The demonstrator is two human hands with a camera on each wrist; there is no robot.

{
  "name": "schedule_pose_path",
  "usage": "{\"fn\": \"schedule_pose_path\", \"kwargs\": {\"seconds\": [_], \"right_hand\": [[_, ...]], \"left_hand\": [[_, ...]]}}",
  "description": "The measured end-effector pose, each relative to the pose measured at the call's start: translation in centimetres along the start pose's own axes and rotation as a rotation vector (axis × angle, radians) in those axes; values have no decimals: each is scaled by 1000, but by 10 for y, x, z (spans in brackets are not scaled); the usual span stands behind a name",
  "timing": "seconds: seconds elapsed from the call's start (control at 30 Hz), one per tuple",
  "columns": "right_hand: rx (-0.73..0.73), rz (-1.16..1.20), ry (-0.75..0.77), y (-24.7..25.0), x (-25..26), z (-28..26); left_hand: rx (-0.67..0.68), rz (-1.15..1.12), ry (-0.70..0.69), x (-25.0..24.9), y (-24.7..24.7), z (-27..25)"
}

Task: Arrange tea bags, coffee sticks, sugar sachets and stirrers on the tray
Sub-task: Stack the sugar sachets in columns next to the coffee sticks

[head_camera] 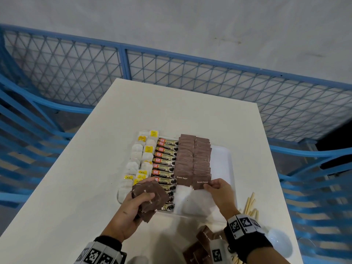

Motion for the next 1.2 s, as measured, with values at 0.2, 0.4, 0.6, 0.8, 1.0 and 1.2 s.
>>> {"fn": "schedule_pose_path", "kwargs": {"seconds": [0.2, 0.4, 0.6, 0.8, 1.0, 1.2], "right_hand": [[-4, -154, 93, 0, 1, -5], [19, -164, 131, 2, -2, -5], [-34, -165, 297, 4, 13, -16], [319, -90, 520, -5, 62, -67], [668, 75, 520, -14, 77, -98], [691, 170, 425, -20, 75, -98]], "left_hand": [[6, -15, -10, 0, -1, -1], [-9, -23, -10, 0, -2, -2], [10, -36, -4, -1, -5, -3], [29, -24, -10, -3, -9, -6], [6, -42, 10, -3, -10, -9], [35, -46, 28, -6, -14, -14]]}}
Point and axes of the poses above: each hand's wrist, its own z-axis towards the middle knuckle, its own y-axis out of the back of the hand, x = y × z, the point moved 1 cm from there along z, towards the middle knuckle, and after that the axes turned 10 degrees about -x, right-handed, at the moved point
